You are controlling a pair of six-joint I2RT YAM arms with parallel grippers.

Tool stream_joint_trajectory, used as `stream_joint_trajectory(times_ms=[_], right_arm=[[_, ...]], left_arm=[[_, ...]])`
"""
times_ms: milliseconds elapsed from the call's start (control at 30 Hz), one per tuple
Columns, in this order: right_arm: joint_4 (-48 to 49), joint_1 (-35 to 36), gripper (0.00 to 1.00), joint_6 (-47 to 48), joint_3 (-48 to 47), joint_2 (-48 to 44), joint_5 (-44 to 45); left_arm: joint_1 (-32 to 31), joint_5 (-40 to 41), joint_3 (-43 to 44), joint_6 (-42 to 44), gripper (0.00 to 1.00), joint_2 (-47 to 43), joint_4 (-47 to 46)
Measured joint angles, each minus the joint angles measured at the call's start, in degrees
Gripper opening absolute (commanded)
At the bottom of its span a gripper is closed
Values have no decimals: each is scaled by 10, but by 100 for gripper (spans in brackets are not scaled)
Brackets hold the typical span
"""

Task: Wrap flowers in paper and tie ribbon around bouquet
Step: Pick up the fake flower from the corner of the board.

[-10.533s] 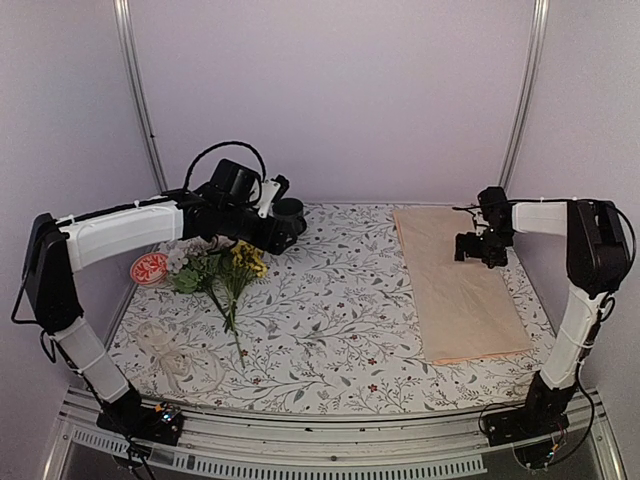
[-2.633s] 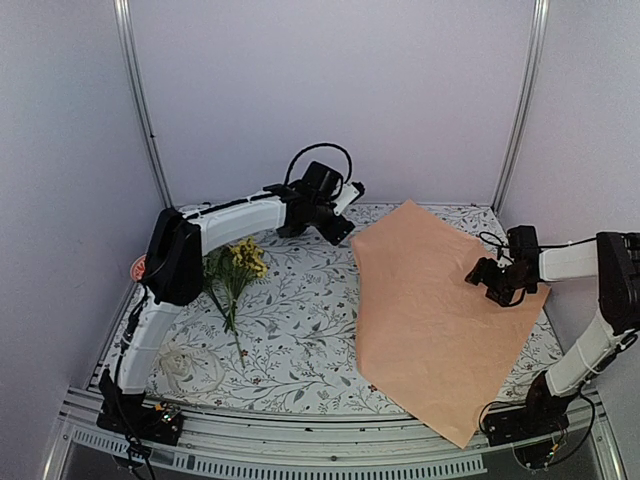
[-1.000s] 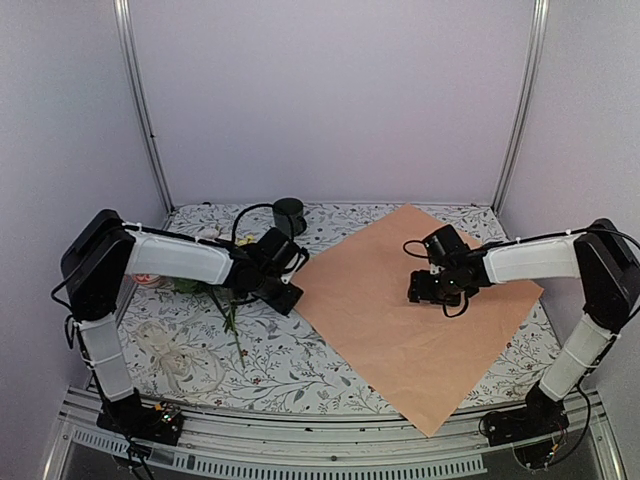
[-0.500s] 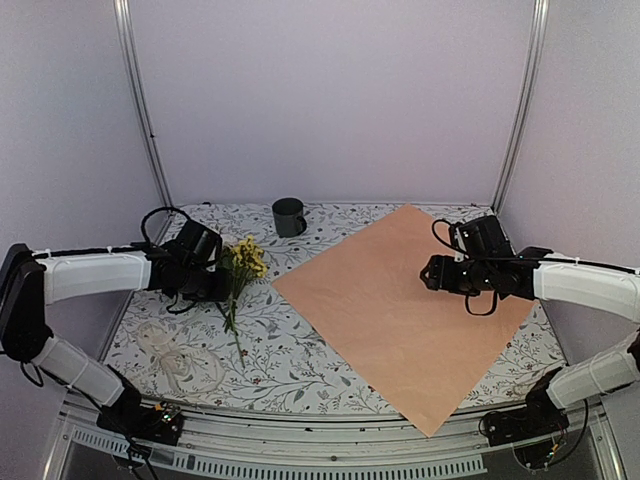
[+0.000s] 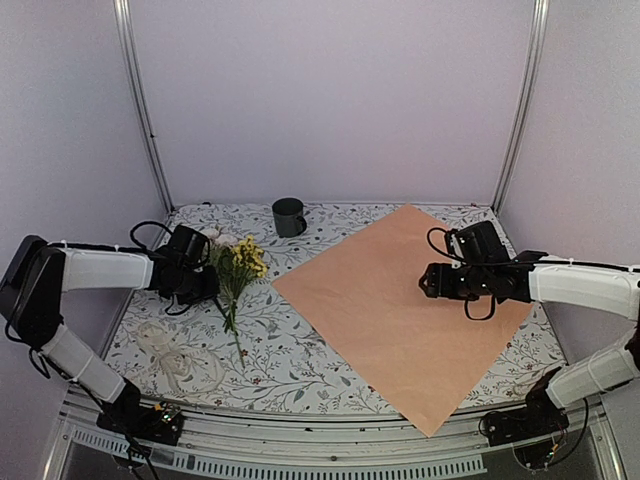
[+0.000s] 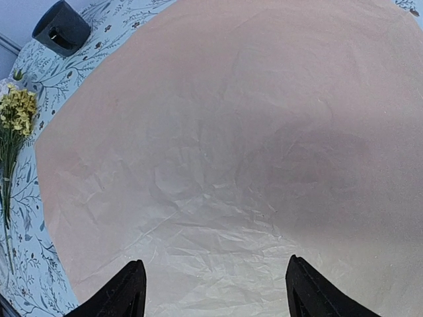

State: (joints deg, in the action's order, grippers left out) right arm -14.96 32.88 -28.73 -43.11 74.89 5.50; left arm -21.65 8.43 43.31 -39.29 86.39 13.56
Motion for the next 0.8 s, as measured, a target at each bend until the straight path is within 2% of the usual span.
stream_joint_trajectory(times_ms=[200,333,633,800], right_arm=[[0,0,75,9,-8,24,0],[0,0,75,14,-15,30,0],[-2,0,76,17,-19,28,5],[-11,1,76,19,-24,15,13]], left_arm=[[6,-4,-2,0,19,46,-25],[13,-9,-2,-6,0,60,-41],[26,-27,-19,-17,0,56,-75],[26,-13,-39,-25,0,-12,-65]])
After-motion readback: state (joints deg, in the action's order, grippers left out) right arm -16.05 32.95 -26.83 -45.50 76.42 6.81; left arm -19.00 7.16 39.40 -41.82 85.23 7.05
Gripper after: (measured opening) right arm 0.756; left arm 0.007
